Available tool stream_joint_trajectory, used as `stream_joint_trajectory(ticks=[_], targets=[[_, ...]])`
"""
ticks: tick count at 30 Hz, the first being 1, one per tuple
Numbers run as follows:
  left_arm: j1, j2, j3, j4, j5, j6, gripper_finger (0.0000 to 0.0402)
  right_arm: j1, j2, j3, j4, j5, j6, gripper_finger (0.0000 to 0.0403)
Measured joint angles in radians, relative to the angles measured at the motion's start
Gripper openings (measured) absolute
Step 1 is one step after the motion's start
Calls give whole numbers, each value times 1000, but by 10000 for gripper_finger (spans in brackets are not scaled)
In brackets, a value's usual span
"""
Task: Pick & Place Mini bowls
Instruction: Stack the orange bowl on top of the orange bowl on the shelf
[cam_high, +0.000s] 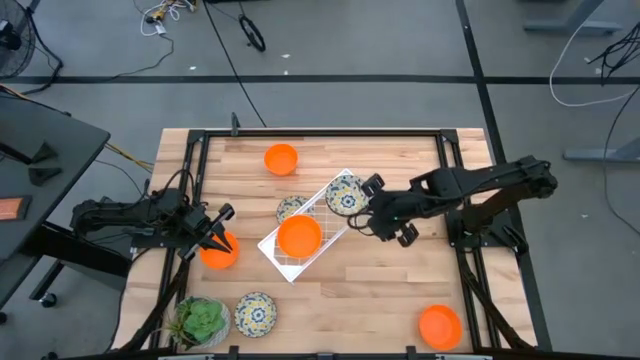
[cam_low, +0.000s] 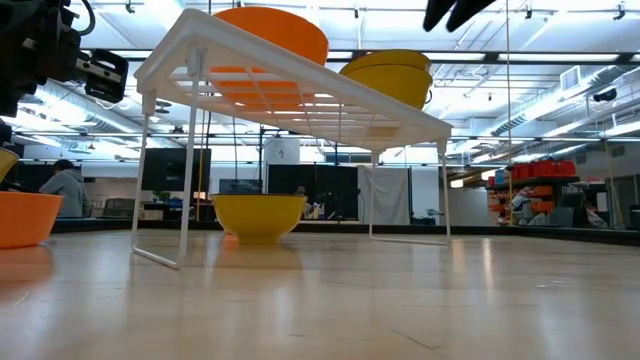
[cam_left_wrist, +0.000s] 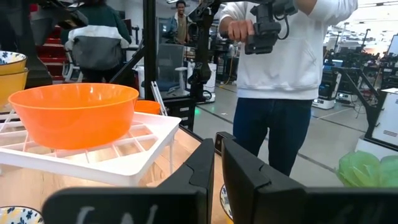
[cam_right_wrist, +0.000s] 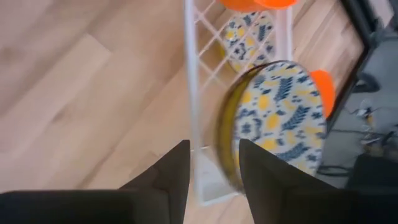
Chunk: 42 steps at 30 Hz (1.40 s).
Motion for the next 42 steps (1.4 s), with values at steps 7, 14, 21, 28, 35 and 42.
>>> stream_joint_trajectory(ticks=[7, 14, 21, 28, 35, 42], targets=[[0, 0, 0, 0, 0, 0, 37, 85, 0, 0, -48, -1, 140, 137], [0, 0, 0, 0, 0, 0, 37, 177, 4, -45, -47, -43, 287, 137], [0, 0, 0, 0, 0, 0, 37, 259, 4, -175, -4, -133, 454, 137], [0, 0, 0, 0, 0, 0, 37, 340, 5, -279, 37, -214, 596, 137], [0, 0, 0, 0, 0, 0, 37, 377, 5, -318, 45, -279, 768, 137], [0, 0, 0, 0, 0, 0, 37, 439, 5, -323, 99, -284, 910, 137]])
